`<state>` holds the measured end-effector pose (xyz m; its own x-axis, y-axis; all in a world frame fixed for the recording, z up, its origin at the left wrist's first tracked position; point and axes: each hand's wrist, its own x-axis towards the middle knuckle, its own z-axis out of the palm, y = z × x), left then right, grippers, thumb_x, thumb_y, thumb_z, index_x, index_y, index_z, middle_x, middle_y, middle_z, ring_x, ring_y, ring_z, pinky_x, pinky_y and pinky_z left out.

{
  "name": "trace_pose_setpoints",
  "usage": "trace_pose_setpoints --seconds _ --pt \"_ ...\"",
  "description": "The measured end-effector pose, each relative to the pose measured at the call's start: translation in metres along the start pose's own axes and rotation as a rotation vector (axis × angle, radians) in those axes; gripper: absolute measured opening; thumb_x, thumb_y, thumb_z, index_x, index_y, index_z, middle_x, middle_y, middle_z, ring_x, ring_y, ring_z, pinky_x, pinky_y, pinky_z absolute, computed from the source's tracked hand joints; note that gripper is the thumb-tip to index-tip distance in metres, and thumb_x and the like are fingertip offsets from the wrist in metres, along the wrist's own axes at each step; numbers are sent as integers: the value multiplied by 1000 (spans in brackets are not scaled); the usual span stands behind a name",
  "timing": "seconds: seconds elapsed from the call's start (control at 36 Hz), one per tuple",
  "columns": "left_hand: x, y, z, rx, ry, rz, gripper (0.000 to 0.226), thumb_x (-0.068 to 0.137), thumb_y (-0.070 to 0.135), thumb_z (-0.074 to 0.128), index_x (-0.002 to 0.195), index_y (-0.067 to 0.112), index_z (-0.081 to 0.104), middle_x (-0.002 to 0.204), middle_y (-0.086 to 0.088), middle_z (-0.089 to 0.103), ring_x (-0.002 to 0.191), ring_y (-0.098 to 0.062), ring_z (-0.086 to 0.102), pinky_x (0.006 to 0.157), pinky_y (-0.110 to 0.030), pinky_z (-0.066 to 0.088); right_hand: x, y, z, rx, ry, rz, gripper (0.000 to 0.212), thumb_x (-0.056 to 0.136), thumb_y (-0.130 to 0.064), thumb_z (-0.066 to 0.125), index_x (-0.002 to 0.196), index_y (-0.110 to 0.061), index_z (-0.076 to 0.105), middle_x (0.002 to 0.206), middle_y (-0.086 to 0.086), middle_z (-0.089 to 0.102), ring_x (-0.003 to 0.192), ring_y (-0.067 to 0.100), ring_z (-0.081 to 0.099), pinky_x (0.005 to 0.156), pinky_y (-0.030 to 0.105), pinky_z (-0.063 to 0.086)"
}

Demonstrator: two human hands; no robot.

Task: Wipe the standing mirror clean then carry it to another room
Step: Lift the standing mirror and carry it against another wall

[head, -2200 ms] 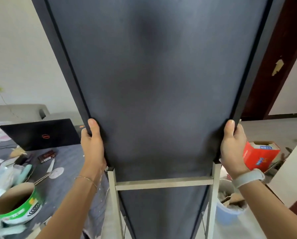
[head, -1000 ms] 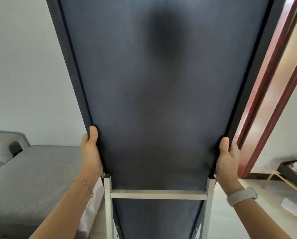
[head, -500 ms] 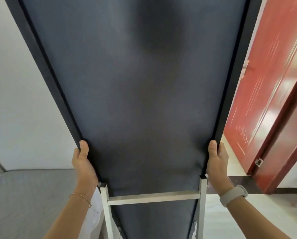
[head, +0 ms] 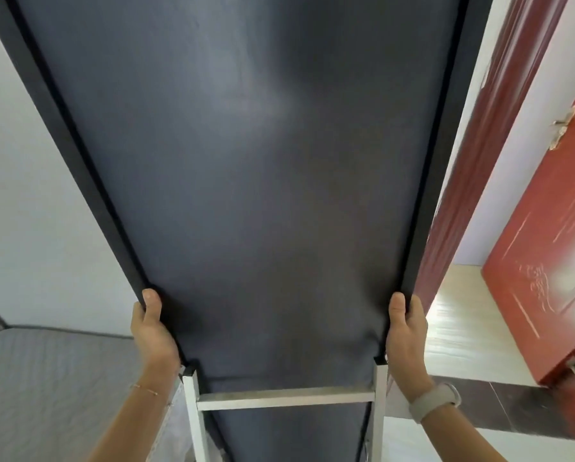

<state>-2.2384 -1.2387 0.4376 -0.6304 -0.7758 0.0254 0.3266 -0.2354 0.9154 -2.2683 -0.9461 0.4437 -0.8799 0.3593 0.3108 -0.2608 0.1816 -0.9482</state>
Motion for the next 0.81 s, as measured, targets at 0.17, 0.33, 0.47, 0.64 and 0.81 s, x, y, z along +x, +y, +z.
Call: trace_pose_setpoints --seconds 0.17,0.33,0.47,0.64,0.81 --pt "22 -23 13 -3 60 12 26 98 30 40 75 24 52 82 11 58 77 -6 53 86 -31 45 24 27 22 30 -46 20 27 97 -13 36 71 -19 40 68 1 37 59 5 41 53 7 37" --pt "32 -38 24 44 93 58 25 99 27 36 78 25 50 84 12 55 73 3 53 71 -14 46 38 48 34 26 -69 28 29 97 -12 35 70 -21 38 67 -1 36 55 -3 41 53 5 37" --pt "39 -50 28 50 74 58 25 99 25 35 79 26 50 84 12 55 74 2 53 71 -13 46 45 62 37 11 -102 33 30 97 -10 33 69 -21 36 66 -1 34 52 -5 40 53 5 36" --pt "39 -66 29 85 80 40 27 100 26 35 76 25 48 82 12 53 71 3 50 67 -11 44 44 76 39 3 -109 56 31 97 -7 32 71 -23 35 68 -4 35 61 3 41 55 3 38" --pt "41 -70 29 123 21 23 26 100 27 34 79 26 49 86 12 53 78 0 51 76 -17 44 50 82 37 -14 -115 63 31 98 -9 32 69 -20 35 67 -2 33 53 -5 39 53 4 36"
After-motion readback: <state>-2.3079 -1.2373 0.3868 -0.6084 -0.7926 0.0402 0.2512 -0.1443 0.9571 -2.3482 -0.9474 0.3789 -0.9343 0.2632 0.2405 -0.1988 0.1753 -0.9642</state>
